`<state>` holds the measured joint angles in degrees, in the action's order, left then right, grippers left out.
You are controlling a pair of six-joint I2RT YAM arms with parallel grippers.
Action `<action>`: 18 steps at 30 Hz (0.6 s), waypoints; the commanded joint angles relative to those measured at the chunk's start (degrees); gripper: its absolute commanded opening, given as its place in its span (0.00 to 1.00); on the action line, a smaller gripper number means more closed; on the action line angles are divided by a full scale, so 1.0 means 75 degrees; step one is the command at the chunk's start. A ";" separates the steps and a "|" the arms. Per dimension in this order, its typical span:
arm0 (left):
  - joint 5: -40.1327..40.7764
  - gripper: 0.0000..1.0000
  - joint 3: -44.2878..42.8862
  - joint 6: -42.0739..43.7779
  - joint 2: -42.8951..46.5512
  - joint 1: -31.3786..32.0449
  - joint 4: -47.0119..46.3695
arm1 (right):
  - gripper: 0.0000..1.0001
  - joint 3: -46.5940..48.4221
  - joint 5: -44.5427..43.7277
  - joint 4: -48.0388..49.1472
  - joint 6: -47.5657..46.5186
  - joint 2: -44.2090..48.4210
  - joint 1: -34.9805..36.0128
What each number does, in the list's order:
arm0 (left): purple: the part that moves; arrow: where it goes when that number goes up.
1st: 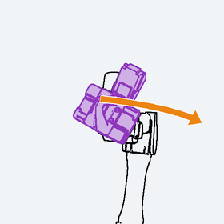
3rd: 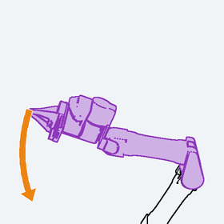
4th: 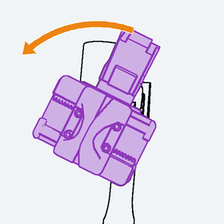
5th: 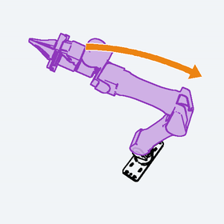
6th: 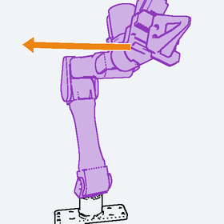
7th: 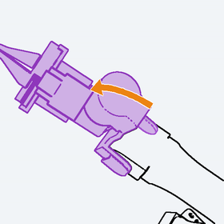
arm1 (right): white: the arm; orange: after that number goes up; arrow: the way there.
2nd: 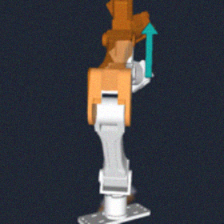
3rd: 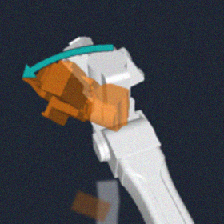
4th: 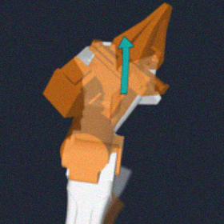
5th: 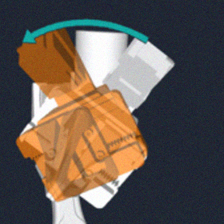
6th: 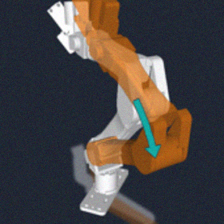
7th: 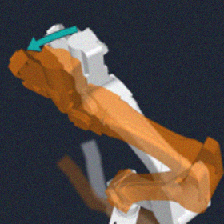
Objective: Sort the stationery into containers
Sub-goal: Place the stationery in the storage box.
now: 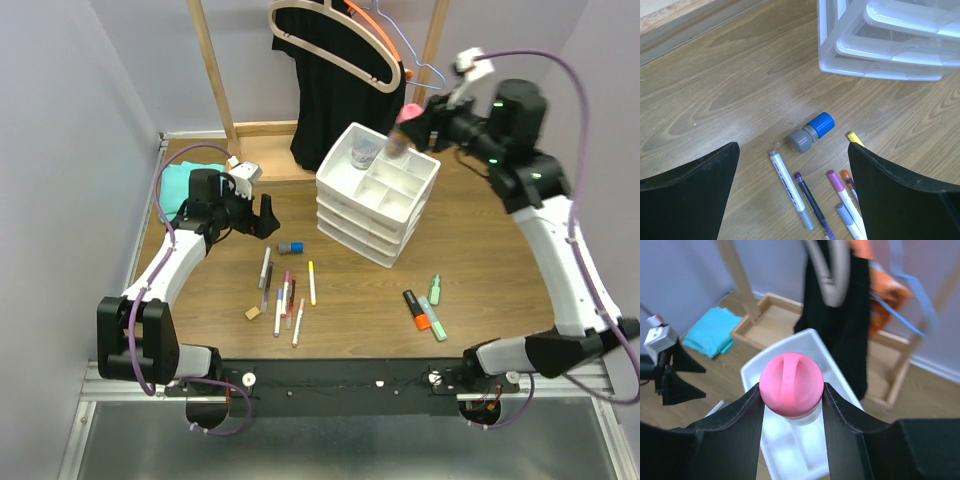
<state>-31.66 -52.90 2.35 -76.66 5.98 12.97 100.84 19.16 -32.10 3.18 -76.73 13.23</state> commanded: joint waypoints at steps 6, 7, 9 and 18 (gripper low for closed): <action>0.0131 0.99 0.0023 -0.0009 0.0214 -0.0082 -0.0007 | 0.01 0.0615 -0.1919 0.1316 -0.1607 -0.1754 0.2653; 0.0143 0.99 0.0046 -0.0020 0.0237 -0.0082 -0.0007 | 0.01 0.0757 -0.1991 0.1083 -0.1608 -0.1897 0.2711; 0.0131 0.99 0.0069 -0.0044 0.0319 -0.0082 -0.0007 | 0.01 0.0828 -0.2132 0.1092 -0.1549 -0.2132 0.2735; 0.0026 0.99 0.0163 -0.0149 0.0273 -0.0153 -0.0147 | 0.01 0.1004 -0.2344 0.1034 -0.1503 -0.2660 0.2771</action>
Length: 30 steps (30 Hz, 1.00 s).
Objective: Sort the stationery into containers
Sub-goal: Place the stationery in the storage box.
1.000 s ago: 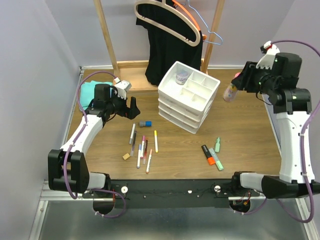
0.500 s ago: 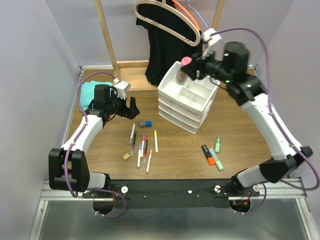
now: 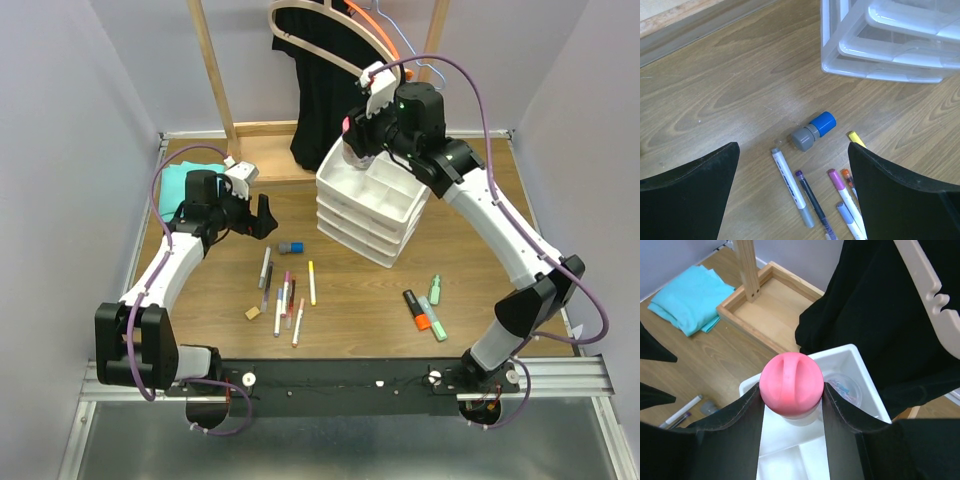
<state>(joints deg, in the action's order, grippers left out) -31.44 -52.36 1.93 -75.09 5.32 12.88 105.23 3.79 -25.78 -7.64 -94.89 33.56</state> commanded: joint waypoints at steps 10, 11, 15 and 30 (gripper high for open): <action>-0.0038 0.99 -0.0003 -0.0164 -0.0125 -0.0124 -0.0171 | 0.01 0.0255 -0.0142 0.0121 0.0397 -0.0672 0.0060; -0.0038 0.99 0.0020 -0.0176 -0.0136 -0.0124 -0.0183 | 0.01 0.0220 -0.0166 0.0133 0.0444 -0.0684 0.0060; -0.0038 0.99 0.0055 -0.0188 -0.0195 -0.0135 -0.0253 | 0.01 0.0126 -0.0282 0.0168 0.0631 -0.0765 0.0037; -0.0753 0.99 -0.1351 0.4018 -0.1565 -0.0135 0.1715 | 0.48 0.0219 -0.0822 0.0168 0.1370 -0.0567 0.0037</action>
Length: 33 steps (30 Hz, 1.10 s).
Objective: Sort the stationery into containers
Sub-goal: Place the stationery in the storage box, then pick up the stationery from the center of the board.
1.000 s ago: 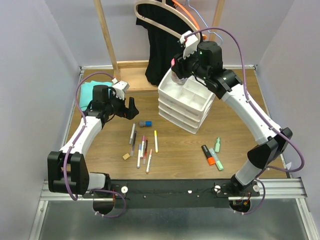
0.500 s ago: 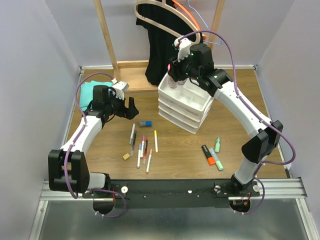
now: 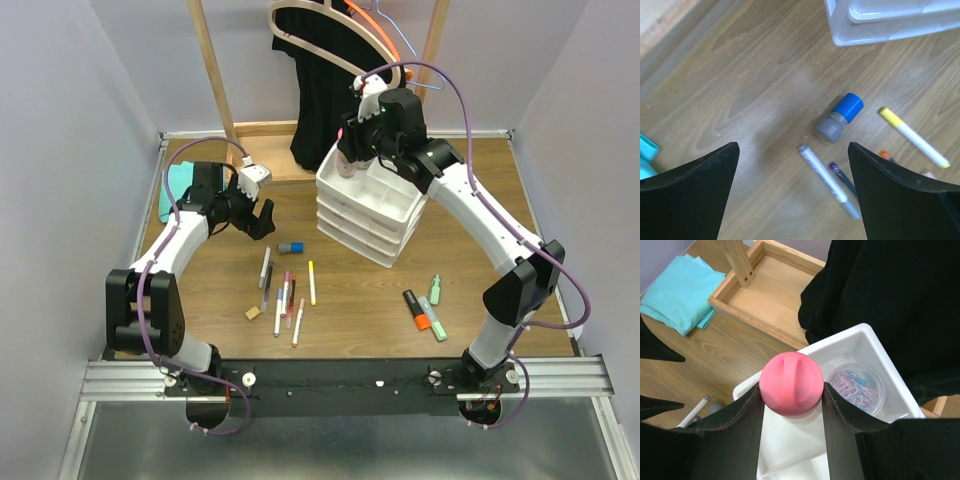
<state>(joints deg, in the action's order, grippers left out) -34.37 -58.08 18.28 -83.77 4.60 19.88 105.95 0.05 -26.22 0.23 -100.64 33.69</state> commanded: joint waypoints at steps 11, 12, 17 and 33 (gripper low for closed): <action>-0.0492 0.99 -0.0576 0.2999 -0.1077 0.0183 0.1018 | 0.69 -0.0228 0.0566 0.0413 0.0180 0.0960 0.0031; -0.0422 0.99 -0.0552 0.3139 -0.1100 0.0207 0.1006 | 0.71 -0.0228 0.0695 0.0448 0.0227 0.1054 0.0031; -0.0410 0.99 -0.0657 0.2977 -0.1264 0.0265 0.0959 | 0.69 -0.0462 0.0802 0.0601 0.0216 0.1301 0.0031; -0.0046 0.88 -0.0669 0.5014 -0.1745 0.0816 0.1287 | 0.64 -0.1493 0.1118 0.0531 -0.0358 0.2262 0.0019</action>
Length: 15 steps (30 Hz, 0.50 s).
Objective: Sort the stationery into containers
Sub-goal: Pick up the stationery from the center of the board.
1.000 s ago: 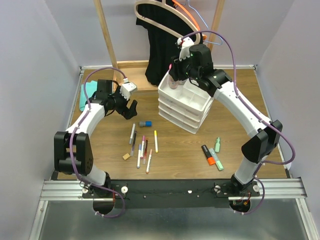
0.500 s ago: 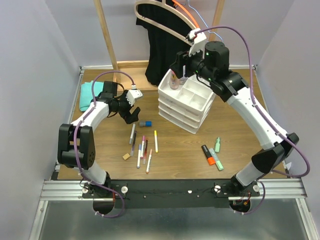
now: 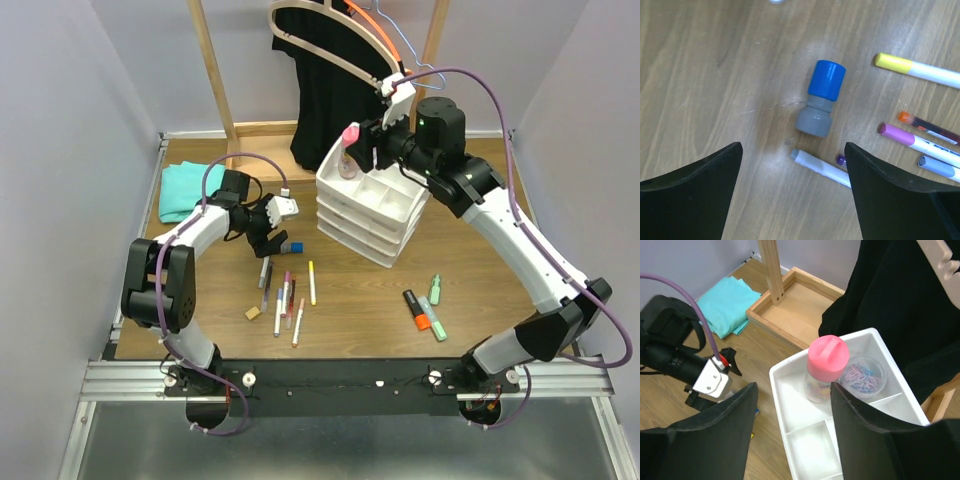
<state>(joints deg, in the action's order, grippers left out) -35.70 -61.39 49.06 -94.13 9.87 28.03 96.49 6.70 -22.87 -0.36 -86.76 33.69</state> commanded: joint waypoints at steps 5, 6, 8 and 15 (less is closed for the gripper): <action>0.0085 0.83 -0.0650 0.1123 -0.0843 0.0277 0.0410 | 0.61 -0.0244 0.0173 0.0073 -0.0397 0.0459 0.0020; 0.0073 0.81 -0.0721 0.1123 -0.0914 0.0324 0.0527 | 0.61 -0.0244 0.0162 0.0062 -0.0444 0.0470 0.0031; 0.0003 0.78 -0.0827 0.1088 -0.1078 0.0383 0.0575 | 0.61 -0.0291 0.0126 0.0061 -0.0444 0.0494 0.0031; 0.0132 0.72 -0.1061 0.1216 -0.1383 0.0700 0.0727 | 0.61 -0.0478 0.0103 0.0085 -0.0432 0.0576 0.0020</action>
<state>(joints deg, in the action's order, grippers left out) -35.18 -67.35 56.27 -102.91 14.09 31.09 93.82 7.14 -22.72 -3.01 -83.88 33.69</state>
